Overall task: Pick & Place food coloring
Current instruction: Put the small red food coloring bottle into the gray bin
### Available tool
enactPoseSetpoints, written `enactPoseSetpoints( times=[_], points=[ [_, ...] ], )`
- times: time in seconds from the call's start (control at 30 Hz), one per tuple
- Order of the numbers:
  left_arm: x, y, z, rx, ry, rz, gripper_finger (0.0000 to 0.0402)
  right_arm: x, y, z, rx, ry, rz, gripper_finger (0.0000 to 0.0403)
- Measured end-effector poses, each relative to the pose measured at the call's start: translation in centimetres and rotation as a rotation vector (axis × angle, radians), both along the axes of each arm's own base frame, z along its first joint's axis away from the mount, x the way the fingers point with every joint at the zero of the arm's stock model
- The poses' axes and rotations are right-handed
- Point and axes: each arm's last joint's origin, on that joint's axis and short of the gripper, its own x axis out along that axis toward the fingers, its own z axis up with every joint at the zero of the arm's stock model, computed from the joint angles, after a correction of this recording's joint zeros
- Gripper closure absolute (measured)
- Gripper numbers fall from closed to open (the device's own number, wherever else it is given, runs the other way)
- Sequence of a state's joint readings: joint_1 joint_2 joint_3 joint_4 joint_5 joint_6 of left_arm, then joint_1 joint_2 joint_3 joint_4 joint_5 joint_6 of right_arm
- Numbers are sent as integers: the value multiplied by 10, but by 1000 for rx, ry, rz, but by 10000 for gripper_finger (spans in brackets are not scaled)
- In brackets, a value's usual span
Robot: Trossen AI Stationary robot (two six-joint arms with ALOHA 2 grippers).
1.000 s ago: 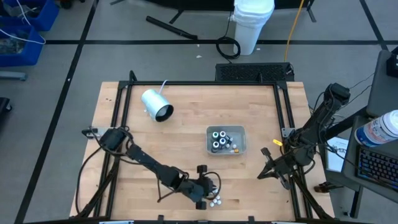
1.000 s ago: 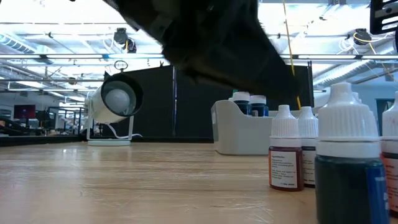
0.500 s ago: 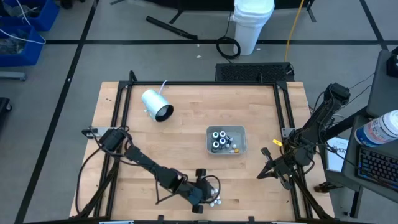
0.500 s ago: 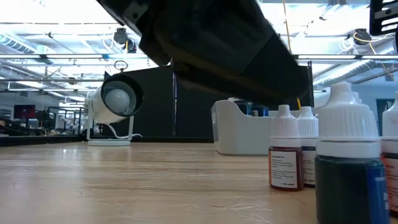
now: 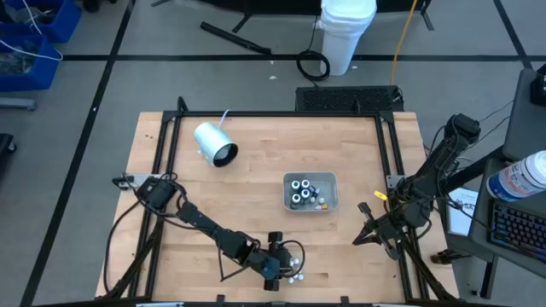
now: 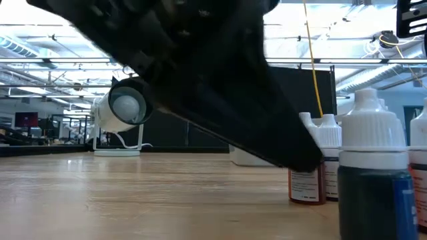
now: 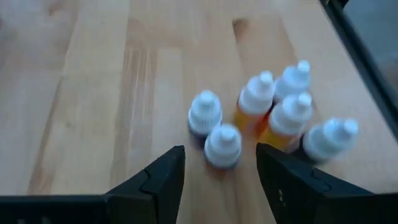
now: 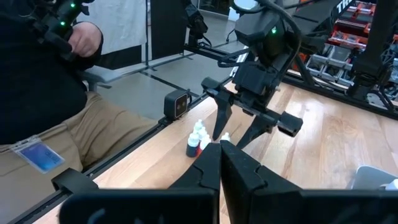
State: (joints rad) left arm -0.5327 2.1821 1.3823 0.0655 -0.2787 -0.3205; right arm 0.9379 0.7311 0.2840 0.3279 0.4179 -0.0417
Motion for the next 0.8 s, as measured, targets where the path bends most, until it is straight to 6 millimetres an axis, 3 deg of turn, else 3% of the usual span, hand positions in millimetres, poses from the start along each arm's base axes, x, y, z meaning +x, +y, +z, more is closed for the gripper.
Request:
enactPoseSetpoints(
  times=[0.8],
  points=[
    [5, 4, 3, -2, -33, -21, 211, 0, 0, 0, -2, -3, 1, 403]
  ],
)
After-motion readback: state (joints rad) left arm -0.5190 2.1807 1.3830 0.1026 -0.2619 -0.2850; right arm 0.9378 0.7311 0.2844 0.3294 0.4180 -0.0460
